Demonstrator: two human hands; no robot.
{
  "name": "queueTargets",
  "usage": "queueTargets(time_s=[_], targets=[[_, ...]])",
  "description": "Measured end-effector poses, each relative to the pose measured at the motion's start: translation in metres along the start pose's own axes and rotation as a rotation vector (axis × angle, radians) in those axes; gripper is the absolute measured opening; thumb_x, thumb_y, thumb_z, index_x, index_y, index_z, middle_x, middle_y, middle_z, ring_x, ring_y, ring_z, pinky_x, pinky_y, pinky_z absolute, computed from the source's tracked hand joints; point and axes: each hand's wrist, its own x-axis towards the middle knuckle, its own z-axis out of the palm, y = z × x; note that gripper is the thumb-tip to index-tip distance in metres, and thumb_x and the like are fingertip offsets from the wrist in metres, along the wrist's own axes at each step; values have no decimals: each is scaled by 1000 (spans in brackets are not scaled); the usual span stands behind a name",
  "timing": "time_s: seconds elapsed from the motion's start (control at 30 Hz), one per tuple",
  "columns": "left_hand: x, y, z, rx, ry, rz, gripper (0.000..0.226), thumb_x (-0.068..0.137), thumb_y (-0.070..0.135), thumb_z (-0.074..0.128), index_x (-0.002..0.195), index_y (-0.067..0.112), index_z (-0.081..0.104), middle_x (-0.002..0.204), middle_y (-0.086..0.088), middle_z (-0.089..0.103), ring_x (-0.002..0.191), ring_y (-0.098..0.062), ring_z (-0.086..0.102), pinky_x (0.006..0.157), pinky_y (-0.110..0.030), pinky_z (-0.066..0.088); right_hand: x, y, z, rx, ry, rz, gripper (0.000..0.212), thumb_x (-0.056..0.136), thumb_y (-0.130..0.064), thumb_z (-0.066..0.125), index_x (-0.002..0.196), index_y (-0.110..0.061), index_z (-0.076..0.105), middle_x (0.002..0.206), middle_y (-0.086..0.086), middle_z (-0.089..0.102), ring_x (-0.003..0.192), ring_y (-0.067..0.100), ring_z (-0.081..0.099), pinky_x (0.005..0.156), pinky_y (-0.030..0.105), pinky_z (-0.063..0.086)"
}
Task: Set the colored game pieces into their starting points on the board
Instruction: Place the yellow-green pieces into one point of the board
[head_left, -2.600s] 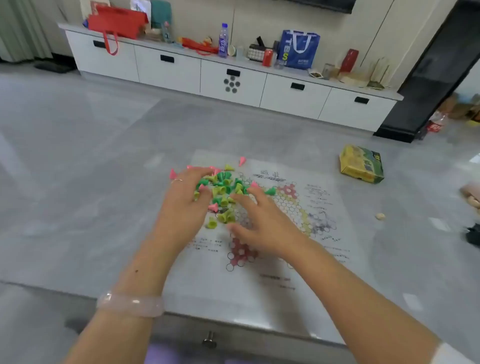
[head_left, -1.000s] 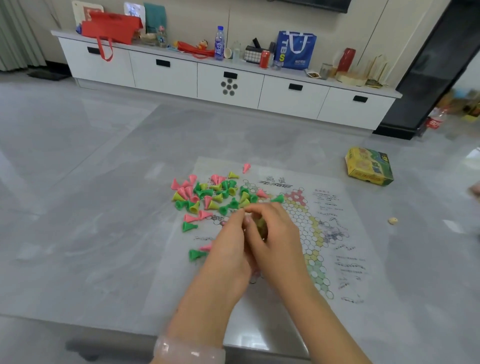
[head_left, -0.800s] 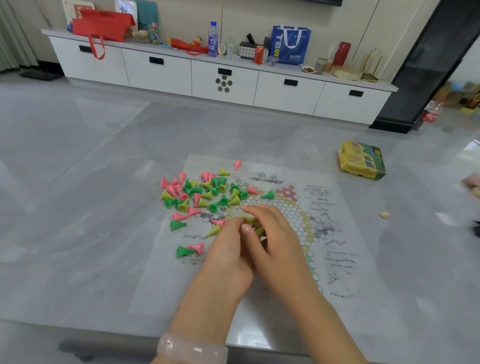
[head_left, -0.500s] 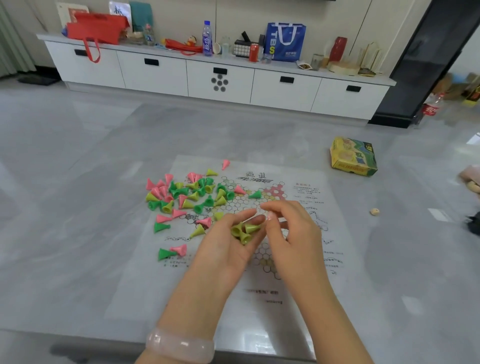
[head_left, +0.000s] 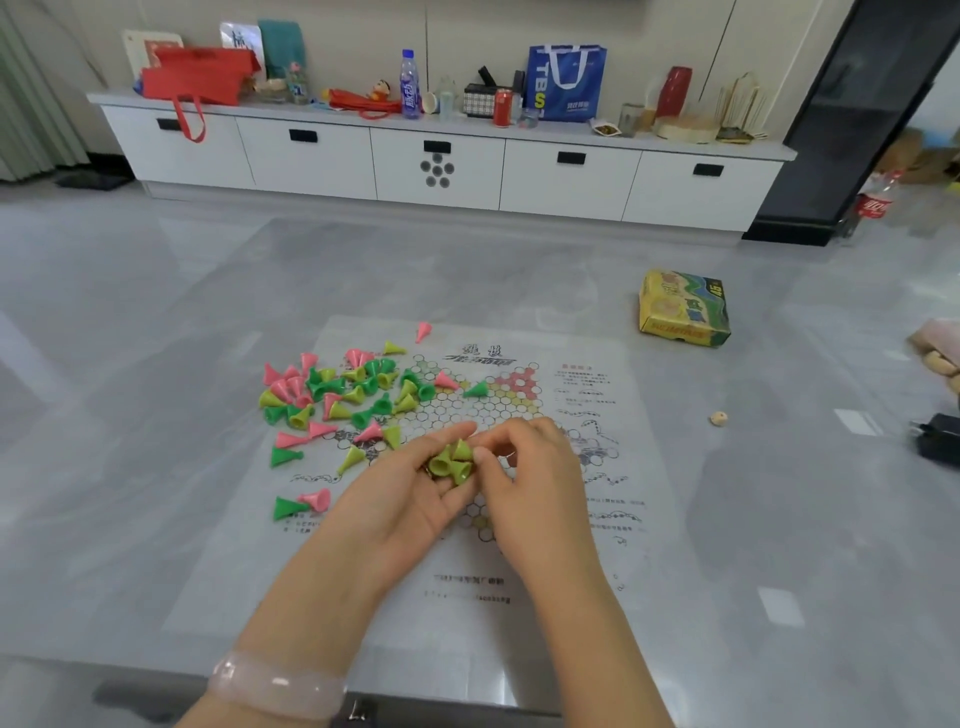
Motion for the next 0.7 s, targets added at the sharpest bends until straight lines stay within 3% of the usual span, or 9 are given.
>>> queueTargets(time_s=[0.2,0.33,0.47,0.53,0.6,0.7], targets=[[1,-2,6,14,26,24,24,90,4,42,103,-8,58,80,-19,72,74,-22,70,70,-27,56,0,1,1,2,-52,34,9,87,-19,57,94,-18,62,102,-2,46,101,12,48,70,19,33],[1,-6,7,131,52,90,19,90,3,46,100,-3,62,90,-16,72,86,-18,69,75,-24,56,0,4,-1,71,-25,5,4,86,-17,58,88,-18,62,98,-4,49,92,7,48,68,7,34],[3,-6,4,403,150,164,15,89,7,53,95,9,67,89,-10,73,80,-14,68,66,-21,55,-2,8,-3,100,-71,-34,6,88,-16,56,89,-19,61,95,-7,51,78,-5,46,66,5,36],[5,-9,6,502,181,161,16,91,13,50,93,13,66,90,-14,71,68,-16,62,56,-23,46,-3,12,-3,92,-111,-28,7,87,-19,57,92,-21,62,98,-7,52,78,-9,45,68,4,36],[7,-12,10,535,189,171,20,95,15,45,92,12,65,86,-11,72,56,-7,65,47,-16,48,-3,17,-4,89,-105,-13,7,86,-21,59,92,-21,62,98,-7,53,80,-9,46,68,4,36],[13,-16,16,392,149,151,27,96,13,40,89,3,64,87,-16,72,74,-14,72,59,-17,56,-1,21,-7,121,2,-5,5,84,-20,62,88,-21,64,93,-8,54,79,-4,48,66,7,37]])
